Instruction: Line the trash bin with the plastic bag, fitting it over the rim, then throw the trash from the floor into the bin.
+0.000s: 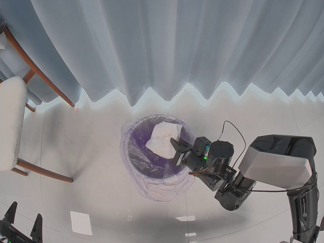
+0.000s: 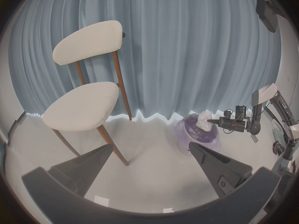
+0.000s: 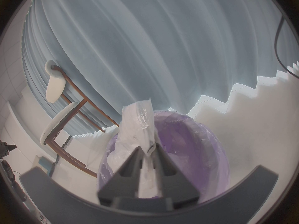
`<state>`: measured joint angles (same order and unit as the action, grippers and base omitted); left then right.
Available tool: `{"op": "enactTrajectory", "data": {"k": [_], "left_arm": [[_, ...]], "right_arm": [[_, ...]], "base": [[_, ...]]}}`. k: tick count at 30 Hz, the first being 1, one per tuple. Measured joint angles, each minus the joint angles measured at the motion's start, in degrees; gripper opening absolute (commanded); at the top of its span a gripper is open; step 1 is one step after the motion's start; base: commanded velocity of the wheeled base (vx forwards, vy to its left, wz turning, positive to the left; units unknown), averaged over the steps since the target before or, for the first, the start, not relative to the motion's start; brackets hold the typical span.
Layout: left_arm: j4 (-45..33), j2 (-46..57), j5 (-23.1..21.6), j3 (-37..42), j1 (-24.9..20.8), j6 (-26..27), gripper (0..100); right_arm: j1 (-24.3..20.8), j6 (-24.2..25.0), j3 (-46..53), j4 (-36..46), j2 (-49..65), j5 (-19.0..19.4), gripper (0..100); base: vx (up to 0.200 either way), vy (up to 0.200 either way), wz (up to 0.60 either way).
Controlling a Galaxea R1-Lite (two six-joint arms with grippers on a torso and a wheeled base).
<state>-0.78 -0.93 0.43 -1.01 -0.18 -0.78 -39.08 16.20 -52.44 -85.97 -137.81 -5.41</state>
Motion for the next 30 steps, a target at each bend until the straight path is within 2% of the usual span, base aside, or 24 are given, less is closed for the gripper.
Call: {"op": "enactTrajectory", "data": {"k": [7, 13, 21, 27, 30], "left_arm": [[0.02, 0.00, -0.10, 0.00, 0.00, 0.51, 100], [0.02, 0.00, -0.10, 0.00, 0.02, 0.54, 100], [0.05, 0.00, -0.10, 0.00, -0.02, 0.56, 100], [0.05, 0.00, -0.10, 0.00, 0.00, 0.54, 100], [0.05, 0.00, -0.11, 0.00, 0.00, 0.54, 100]], "right_arm": [[-0.22, -0.04, 0.96, -2.79, -0.33, -0.05, 100], [-0.38, 0.00, 5.36, -2.96, 4.29, -0.06, 100], [1.72, -1.89, 18.58, 0.24, 21.18, -0.35, 100], [7.22, -5.73, 31.91, 6.42, 37.33, -1.45, 100], [10.81, -6.92, 36.77, 12.02, 46.20, -1.73, 100]], "base": [[0.000, 0.000, 0.00], [0.000, 0.000, 0.00], [0.000, 0.000, 0.00], [0.000, 0.000, 0.00], [0.000, 0.000, 0.00]]}}
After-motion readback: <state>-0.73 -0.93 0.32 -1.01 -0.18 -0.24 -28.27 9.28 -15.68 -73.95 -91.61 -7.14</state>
